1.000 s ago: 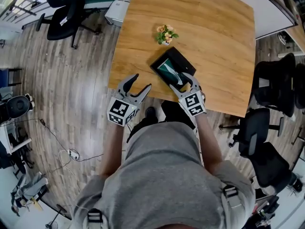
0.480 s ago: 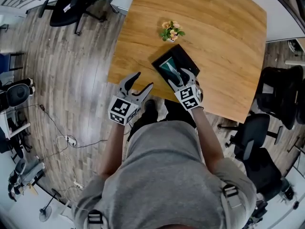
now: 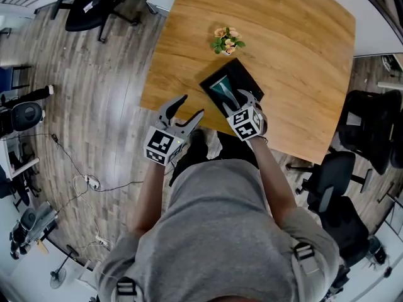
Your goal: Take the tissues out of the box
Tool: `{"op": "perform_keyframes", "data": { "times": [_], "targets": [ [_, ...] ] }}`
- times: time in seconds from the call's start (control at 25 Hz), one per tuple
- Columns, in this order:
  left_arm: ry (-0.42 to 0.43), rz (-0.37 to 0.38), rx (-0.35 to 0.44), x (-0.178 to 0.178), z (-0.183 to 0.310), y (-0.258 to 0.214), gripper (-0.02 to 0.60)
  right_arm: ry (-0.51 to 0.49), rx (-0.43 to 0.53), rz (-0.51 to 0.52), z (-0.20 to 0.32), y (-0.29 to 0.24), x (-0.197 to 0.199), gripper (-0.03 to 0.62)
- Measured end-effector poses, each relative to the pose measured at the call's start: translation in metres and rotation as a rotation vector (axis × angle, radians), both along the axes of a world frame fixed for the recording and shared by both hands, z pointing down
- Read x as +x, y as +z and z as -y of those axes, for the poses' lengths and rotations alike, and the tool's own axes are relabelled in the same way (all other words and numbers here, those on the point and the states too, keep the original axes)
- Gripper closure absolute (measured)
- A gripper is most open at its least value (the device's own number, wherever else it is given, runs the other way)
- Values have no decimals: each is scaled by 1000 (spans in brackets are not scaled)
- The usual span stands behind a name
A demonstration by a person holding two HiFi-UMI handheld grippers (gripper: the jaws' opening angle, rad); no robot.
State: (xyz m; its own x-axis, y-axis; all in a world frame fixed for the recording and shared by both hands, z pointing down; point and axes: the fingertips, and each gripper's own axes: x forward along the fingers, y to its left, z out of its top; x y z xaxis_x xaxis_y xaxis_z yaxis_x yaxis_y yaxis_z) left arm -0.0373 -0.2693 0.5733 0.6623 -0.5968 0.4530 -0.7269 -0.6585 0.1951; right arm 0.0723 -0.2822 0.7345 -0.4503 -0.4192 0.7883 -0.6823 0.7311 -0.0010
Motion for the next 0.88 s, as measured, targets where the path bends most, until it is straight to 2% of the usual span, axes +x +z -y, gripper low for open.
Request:
{"op": "perform_keyframes", "data": {
  "times": [0.32,0.44,0.52,0.88],
  "targets": [
    [1,-3,-3,-2,0,4,318,-27,-40,-77,0,11,0,383],
    [7,0,-8,-3,-2,6,318,-67,-49,-102,-2,13,-1,455],
    [12,3,-9,-4,-3,6,318,-75,-63,-98,-2,14,-1,502],
    [25,-12,-6,-5,-1,3,318,-146,-83,-93,-8,12,-8,566]
  ]
}}
